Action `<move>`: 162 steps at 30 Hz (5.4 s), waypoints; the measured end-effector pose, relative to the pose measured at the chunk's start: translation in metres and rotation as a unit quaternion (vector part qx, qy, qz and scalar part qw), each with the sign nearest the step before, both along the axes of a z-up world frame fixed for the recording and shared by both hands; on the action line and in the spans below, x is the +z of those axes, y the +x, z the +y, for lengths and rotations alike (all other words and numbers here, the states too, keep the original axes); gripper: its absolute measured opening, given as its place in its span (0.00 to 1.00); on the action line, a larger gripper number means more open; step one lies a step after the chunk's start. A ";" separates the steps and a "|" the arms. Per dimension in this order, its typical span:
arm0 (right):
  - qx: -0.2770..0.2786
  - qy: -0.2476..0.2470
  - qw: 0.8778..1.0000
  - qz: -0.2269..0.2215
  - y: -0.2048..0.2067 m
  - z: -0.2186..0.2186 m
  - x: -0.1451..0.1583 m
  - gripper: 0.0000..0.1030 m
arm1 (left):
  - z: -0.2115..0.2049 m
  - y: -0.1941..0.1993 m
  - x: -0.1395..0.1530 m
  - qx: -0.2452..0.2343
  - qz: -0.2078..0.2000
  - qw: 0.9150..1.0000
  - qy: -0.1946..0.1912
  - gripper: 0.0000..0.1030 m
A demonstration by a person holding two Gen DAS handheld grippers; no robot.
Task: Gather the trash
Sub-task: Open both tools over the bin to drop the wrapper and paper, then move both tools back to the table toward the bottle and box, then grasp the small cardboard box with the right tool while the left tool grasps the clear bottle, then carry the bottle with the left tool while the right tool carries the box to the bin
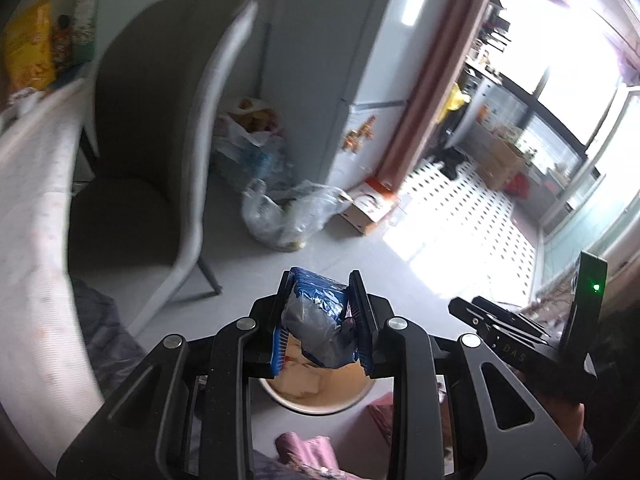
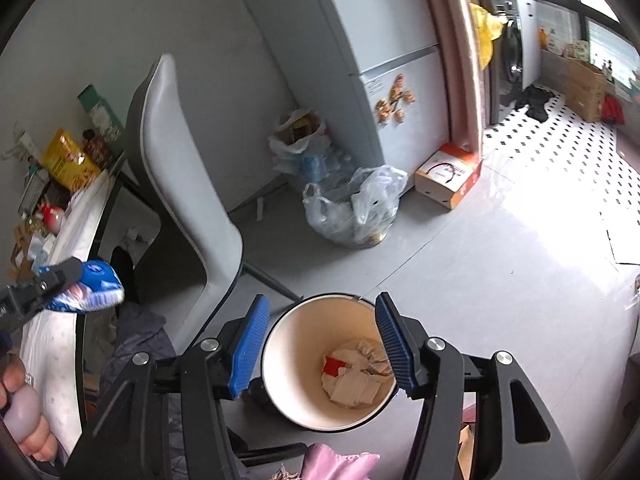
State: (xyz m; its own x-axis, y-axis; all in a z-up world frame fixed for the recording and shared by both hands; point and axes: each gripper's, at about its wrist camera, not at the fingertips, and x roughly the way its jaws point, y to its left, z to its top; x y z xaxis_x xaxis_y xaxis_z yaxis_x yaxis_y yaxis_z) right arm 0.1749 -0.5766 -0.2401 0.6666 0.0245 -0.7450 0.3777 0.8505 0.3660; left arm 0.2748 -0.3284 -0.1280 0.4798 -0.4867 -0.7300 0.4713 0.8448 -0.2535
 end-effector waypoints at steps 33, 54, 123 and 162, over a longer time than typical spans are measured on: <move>0.081 -0.007 0.995 -0.065 0.016 0.085 0.073 0.88 | 0.146 -0.043 0.064 0.125 -0.076 0.984 -0.102 0.94; 0.200 -0.044 0.974 -0.095 0.027 0.228 0.130 0.93 | 0.303 -0.100 0.075 0.268 -0.117 0.947 -0.130 0.94; 0.406 0.008 0.913 -0.041 0.056 0.436 0.105 0.28 | 0.425 -0.114 -0.005 0.403 -0.002 0.912 -0.077 0.79; 0.316 0.036 0.946 -0.061 0.057 0.330 0.105 0.28 | 0.368 -0.104 0.041 0.366 -0.063 0.928 -0.041 0.41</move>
